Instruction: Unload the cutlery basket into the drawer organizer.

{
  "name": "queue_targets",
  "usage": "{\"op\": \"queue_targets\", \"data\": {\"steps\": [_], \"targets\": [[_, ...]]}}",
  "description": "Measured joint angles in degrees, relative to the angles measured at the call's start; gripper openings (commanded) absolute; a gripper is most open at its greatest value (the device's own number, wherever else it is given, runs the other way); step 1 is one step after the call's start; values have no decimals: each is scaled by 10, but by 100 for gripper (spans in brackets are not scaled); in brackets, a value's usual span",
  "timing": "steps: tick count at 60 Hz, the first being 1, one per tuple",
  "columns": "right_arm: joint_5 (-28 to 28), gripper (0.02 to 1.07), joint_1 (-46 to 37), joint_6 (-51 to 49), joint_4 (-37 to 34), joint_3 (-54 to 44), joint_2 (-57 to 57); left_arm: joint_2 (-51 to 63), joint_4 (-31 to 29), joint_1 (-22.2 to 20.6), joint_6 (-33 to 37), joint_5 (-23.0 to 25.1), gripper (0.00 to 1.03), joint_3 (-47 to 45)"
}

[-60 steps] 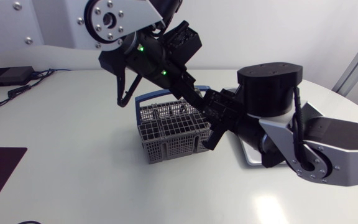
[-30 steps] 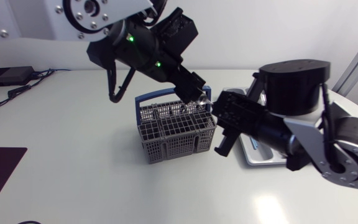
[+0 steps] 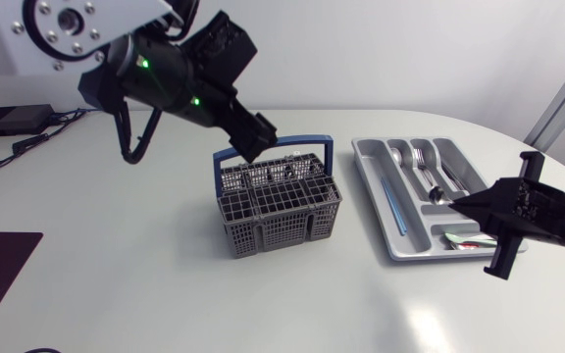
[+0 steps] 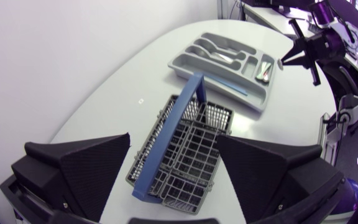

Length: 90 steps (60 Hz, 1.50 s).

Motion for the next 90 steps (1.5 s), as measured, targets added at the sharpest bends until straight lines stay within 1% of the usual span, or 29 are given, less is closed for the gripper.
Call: {"op": "queue_targets", "data": {"steps": [5,13,22,32,44,48,49,52,53,54,56,57,58,66,72,75,85,90], "targets": [[-12,12,-34,-54,-11,-6,33,-1,0,1,15,0,98,-32],[-18,12,-79,-126,-10,-10,97,-9,0,0,35,0,98,-82],[-20,12,-123,-184,-4,-8,172,-30,0,-6,59,0,98,-127],[-20,12,-150,-220,9,14,242,-55,0,-29,74,5,97,-172],[-19,12,-157,-230,29,46,300,-66,2,-53,97,12,94,-219],[-19,12,-157,-231,33,52,310,-66,10,-55,107,13,84,-234],[-19,12,-157,-231,33,53,312,-65,11,-55,110,13,80,-237],[-19,12,-157,-231,33,56,317,-60,19,-55,117,13,62,-247],[-19,12,-157,-231,33,56,318,-59,21,-55,119,13,51,-251],[-19,12,-157,-231,33,57,319,-57,25,-55,119,13,43,-254],[-19,12,-157,-231,33,58,321,-53,33,-55,122,13,26,-261],[-19,12,-157,-231,33,58,321,-52,37,-55,123,13,21,-264],[-19,12,-157,-231,35,58,322,-50,40,-55,123,13,18,-267],[-15,12,-157,-231,42,58,327,-28,71,-52,127,13,17,-278],[0,12,-157,-233,74,58,333,-2,84,-44,136,13,17,-278],[6,12,-157,-234,83,58,339,12,100,-39,139,13,17,-279],[25,13,-150,-235,94,58,355,47,132,-11,151,8,17,-281],[37,13,-142,-235,118,58,362,57,142,3,157,-1,17,-282]]}}
